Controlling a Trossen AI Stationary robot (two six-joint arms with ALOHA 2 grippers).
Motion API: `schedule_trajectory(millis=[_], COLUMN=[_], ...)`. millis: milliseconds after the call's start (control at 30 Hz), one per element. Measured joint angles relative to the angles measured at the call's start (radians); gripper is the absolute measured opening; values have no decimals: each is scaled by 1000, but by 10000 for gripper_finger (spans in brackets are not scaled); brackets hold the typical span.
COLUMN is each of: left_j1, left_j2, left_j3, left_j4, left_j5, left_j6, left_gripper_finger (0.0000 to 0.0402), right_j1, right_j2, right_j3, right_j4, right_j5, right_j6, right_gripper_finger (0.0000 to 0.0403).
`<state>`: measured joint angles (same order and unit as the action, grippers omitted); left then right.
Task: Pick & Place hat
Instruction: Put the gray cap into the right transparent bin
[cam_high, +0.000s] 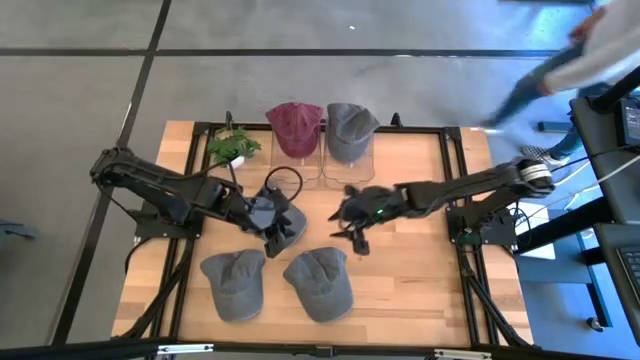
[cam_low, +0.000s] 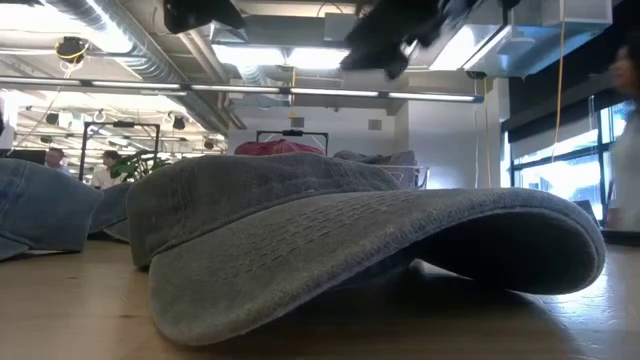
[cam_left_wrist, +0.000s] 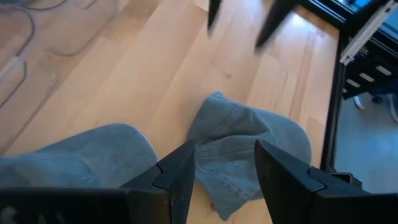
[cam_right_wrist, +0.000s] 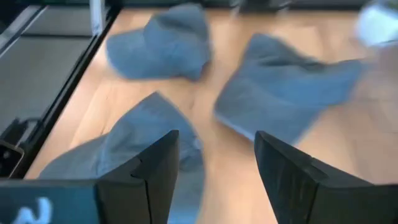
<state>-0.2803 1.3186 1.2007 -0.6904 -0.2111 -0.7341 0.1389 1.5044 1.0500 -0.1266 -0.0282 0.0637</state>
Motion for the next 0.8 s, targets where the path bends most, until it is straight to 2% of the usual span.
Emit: schedule_trajectory(millis=[200, 467, 667, 800], left_j1=[-28, -51, -54, -53], left_j2=[0, 0, 0, 0], left_j3=[0, 0, 0, 0], left_j4=[-19, -48, -48, -48], left_j5=[-16, -20, -20, -21], left_j6=[-50, -98, -143, -152], left_gripper_finger=[153, 153, 151, 152], right_j1=[6, 10, 10, 12], right_j2=[200, 410, 534, 606], right_j3=[0, 1, 89, 170], right_j4=[124, 332, 328, 255], right_j5=[-103, -159, -160, -152], right_j6=[-40, 30, 31, -17], right_gripper_finger=[209, 209, 209, 209])
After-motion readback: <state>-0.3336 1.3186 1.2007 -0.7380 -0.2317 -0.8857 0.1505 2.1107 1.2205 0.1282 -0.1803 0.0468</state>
